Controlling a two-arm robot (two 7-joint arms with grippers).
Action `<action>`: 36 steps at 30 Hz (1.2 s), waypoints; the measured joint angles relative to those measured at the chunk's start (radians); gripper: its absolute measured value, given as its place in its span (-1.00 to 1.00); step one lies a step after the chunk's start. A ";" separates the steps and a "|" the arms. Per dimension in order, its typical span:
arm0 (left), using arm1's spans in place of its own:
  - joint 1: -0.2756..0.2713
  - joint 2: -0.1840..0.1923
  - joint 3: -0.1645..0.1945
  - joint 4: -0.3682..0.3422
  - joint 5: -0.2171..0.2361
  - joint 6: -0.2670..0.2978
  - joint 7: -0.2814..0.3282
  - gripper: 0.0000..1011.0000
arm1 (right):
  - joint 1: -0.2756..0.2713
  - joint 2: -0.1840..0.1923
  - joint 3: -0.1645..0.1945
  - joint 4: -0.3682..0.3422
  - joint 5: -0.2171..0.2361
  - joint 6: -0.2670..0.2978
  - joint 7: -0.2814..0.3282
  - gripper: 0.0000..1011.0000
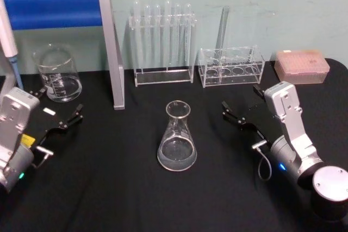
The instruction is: Grasp the erlenmeyer flask with one hand, shake it three times, then place it back.
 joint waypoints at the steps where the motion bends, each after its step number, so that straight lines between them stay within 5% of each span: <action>1: 0.000 0.000 0.000 0.000 0.000 0.000 0.000 0.98 | 0.000 0.000 0.000 0.000 0.000 0.000 0.000 0.98; 36: 0.000 0.000 0.000 0.000 0.000 0.000 0.000 0.98 | 0.000 0.000 0.001 -0.001 0.004 0.002 0.002 0.98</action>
